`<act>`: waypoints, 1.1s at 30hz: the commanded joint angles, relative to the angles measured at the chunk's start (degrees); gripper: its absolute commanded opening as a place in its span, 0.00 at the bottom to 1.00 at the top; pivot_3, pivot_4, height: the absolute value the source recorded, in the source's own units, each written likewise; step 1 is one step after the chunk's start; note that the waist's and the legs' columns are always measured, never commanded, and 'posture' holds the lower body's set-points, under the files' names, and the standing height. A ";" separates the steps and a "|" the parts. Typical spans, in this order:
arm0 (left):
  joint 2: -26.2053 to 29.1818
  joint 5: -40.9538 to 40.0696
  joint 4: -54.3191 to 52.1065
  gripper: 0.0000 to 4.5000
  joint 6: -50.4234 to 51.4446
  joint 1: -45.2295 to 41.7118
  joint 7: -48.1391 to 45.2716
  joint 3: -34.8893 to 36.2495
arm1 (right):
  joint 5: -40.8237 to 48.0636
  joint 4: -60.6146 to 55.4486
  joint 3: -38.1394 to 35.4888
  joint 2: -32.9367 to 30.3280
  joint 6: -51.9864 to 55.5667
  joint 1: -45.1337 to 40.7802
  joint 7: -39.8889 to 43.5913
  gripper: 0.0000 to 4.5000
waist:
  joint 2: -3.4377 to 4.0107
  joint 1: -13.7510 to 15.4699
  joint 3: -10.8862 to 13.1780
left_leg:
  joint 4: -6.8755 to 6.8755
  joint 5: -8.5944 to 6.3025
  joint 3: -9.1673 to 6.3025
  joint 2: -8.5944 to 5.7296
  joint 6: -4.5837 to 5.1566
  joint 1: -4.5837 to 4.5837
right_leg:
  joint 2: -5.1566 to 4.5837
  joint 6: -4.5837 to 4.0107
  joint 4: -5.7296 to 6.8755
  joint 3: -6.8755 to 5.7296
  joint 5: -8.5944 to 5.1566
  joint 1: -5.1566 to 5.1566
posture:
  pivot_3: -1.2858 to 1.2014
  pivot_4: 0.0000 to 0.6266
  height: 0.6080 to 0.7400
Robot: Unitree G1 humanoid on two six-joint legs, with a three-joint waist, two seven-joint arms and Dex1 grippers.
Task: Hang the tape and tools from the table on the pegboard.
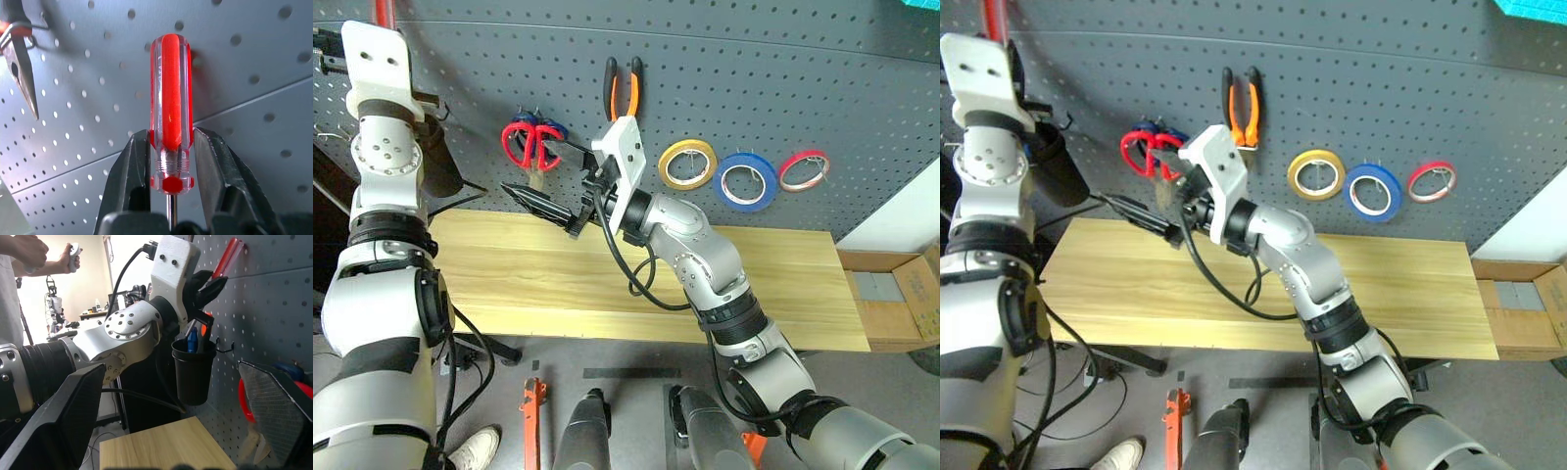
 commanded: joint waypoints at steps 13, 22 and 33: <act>1.77 -1.66 -4.22 0.94 -0.70 2.96 1.12 0.64 | 0.04 -1.21 -0.76 0.63 -0.89 -1.17 0.89 1.00 | -0.03 -0.10 0.29 | 0.00 0.00 0.02 0.02 -0.01 -0.03 | 0.01 0.00 0.01 -0.01 0.00 -0.04 | 0.50 0.46 1.00; -2.94 -10.75 -14.94 0.99 3.66 8.68 -7.09 4.25 | -2.17 -3.47 0.73 -3.26 -2.61 0.50 3.72 1.00 | -0.05 0.08 0.27 | 0.00 0.00 0.02 0.02 -0.02 -0.03 | 0.00 -0.09 -0.01 -0.01 0.05 -0.03 | 0.50 0.40 1.00; -18.54 -17.27 -83.55 0.99 40.29 42.20 -5.96 -2.81 | -4.43 -23.54 1.29 -21.70 1.66 18.61 8.09 1.00 | -0.19 0.37 -0.56 | 0.01 -0.02 0.05 0.02 -0.11 -0.06 | -0.10 -0.32 -0.02 0.04 0.20 0.01 | 0.50 0.23 1.00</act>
